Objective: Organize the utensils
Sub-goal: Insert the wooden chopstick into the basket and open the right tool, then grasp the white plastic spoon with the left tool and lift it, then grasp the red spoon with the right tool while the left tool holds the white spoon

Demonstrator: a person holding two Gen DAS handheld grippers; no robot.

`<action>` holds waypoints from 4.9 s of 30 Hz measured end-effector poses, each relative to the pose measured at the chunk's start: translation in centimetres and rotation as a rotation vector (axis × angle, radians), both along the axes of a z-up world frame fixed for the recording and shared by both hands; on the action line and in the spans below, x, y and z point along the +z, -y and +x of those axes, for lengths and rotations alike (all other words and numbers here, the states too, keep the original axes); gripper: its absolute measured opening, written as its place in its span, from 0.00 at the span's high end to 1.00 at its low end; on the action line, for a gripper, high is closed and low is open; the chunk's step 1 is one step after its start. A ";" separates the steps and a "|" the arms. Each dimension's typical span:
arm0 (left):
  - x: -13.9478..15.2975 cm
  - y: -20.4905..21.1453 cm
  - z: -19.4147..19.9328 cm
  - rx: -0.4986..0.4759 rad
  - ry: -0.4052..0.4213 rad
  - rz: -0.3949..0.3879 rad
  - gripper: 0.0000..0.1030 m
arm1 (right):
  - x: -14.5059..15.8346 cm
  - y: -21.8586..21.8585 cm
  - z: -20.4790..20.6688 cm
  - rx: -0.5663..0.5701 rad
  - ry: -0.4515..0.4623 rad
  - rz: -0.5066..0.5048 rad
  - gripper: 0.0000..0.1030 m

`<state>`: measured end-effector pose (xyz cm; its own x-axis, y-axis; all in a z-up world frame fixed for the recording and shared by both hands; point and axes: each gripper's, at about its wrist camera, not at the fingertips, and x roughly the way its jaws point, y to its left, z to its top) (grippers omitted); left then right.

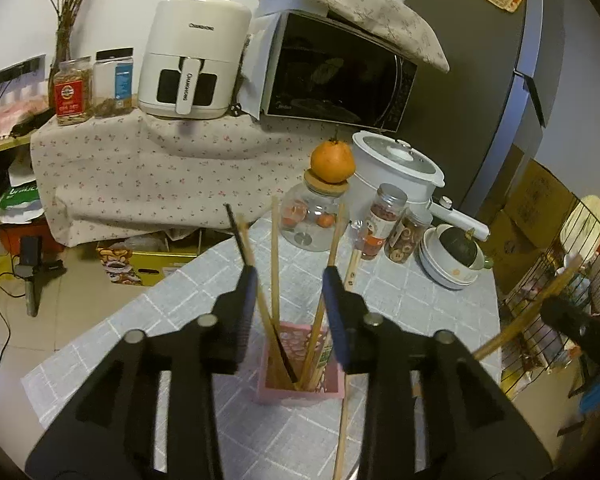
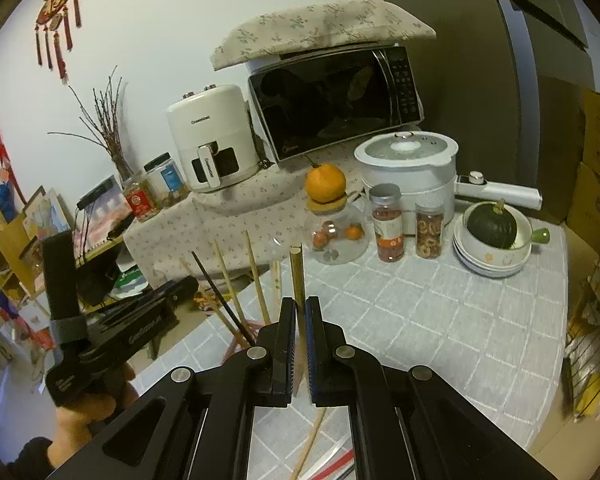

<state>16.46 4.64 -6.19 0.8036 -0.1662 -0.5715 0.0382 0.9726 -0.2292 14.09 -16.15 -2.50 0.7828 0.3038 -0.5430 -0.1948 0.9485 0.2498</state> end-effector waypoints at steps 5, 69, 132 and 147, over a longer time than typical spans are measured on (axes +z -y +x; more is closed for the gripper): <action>0.6 -1.1 -1.3 -0.004 -0.034 0.012 0.56 | 1.8 -1.0 0.5 0.018 0.042 0.024 0.95; -9.2 5.9 -3.3 -0.312 -0.593 0.103 0.22 | -9.9 10.3 1.5 -0.221 -0.461 -0.065 0.20; -5.7 3.0 -4.1 -0.363 -0.425 0.085 0.91 | -20.6 1.3 3.9 -0.019 -0.810 0.009 0.65; -5.6 1.4 -4.2 -0.344 -0.425 0.077 0.91 | -23.0 0.0 4.0 -0.076 -0.849 -0.111 0.66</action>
<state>12.25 3.25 -11.79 0.4064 -0.3236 -0.8545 0.2768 0.9348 -0.2223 18.08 -16.17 -25.54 0.1144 0.1770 -0.9775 0.0813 0.9790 0.1868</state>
